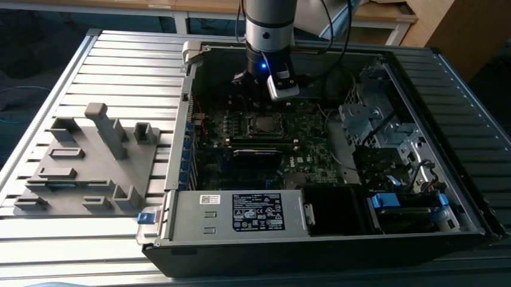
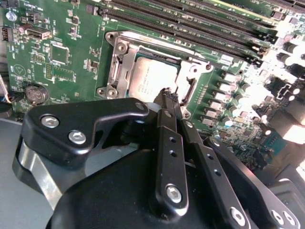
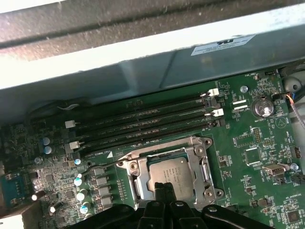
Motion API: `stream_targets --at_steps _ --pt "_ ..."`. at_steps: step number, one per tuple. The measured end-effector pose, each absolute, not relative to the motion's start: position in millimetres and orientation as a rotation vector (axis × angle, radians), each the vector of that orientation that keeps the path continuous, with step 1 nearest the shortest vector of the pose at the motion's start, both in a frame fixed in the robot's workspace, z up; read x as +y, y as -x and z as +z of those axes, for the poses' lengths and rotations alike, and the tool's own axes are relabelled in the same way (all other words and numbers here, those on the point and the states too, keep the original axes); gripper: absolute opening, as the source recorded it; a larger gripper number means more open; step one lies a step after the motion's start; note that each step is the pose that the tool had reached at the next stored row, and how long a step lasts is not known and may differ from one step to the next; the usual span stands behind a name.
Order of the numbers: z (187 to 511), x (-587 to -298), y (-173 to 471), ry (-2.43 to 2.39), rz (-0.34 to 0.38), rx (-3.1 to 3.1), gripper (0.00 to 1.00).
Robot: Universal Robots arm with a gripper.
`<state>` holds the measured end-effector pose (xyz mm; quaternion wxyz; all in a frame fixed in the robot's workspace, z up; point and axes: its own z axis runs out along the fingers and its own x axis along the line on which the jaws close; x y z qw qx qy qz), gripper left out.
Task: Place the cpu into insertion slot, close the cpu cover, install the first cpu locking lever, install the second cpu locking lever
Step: 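Install the first cpu locking lever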
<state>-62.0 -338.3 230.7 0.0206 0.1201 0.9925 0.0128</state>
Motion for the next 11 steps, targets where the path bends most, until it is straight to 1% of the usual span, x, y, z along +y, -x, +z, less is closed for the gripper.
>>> stream_targets --at_steps 11 --pt "230.7 -338.3 69.6 -0.372 0.039 3.077 0.11"
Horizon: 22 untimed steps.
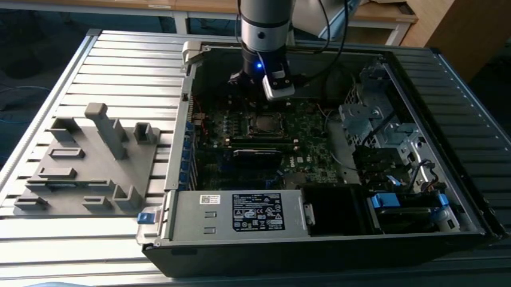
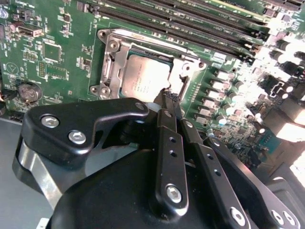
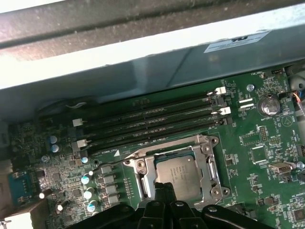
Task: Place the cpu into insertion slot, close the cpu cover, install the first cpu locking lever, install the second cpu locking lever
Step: 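Install the first cpu locking lever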
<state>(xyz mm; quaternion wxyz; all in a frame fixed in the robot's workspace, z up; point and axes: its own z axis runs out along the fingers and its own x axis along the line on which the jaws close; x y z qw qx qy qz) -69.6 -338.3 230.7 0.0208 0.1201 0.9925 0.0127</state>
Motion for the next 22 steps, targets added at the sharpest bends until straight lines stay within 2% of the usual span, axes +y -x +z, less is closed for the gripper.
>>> stream_targets --at_steps 22 --pt "235.2 -338.4 75.5 -0.372 0.040 3.076 0.11"
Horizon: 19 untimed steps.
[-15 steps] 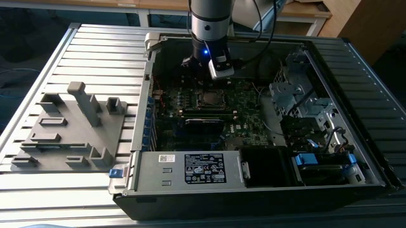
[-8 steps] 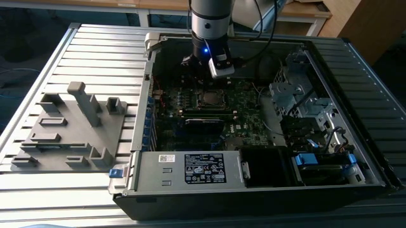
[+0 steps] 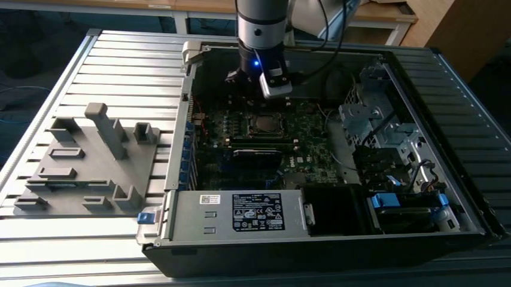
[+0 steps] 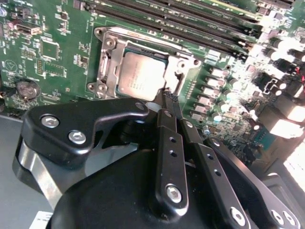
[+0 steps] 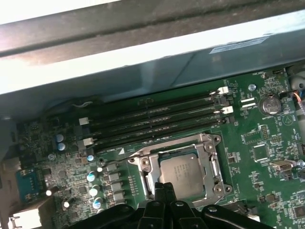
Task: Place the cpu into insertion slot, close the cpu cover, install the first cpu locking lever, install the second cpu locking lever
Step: 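Install the first cpu locking lever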
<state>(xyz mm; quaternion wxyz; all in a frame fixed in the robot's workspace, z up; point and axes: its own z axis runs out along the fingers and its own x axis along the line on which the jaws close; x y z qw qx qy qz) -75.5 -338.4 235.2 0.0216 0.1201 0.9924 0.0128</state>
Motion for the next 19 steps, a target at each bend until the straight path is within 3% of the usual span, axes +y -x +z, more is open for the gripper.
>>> stream_targets --at_steps 19 --pt "247.5 -338.7 78.8 -0.372 0.042 3.074 0.11"
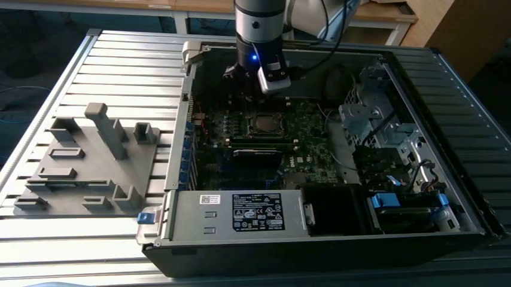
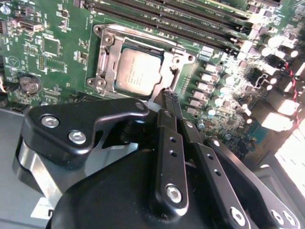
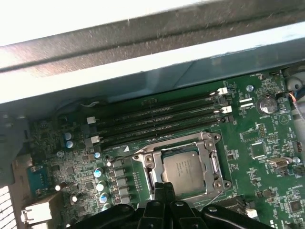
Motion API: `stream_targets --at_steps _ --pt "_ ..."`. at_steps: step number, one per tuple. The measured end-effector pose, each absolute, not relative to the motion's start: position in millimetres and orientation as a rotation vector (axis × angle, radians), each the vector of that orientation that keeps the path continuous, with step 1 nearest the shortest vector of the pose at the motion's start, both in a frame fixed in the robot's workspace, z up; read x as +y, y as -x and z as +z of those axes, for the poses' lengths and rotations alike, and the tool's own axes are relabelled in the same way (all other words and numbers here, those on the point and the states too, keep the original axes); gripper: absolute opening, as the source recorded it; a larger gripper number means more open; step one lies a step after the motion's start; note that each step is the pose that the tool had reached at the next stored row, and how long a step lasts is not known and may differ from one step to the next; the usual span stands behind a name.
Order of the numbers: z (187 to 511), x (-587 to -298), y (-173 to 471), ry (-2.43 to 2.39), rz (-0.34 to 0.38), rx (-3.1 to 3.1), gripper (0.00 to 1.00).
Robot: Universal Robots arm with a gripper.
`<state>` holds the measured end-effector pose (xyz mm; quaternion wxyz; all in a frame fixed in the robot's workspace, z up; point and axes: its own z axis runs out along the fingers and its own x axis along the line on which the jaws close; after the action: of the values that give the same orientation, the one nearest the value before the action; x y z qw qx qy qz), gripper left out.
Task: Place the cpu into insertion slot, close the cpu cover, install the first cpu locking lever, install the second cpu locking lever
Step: 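Install the first cpu locking lever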
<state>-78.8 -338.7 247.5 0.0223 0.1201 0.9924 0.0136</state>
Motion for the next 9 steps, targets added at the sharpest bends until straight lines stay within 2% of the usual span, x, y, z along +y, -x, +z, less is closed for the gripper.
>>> stream_targets --at_steps 9 --pt "256.6 -338.7 78.8 -0.372 0.043 3.074 0.11"
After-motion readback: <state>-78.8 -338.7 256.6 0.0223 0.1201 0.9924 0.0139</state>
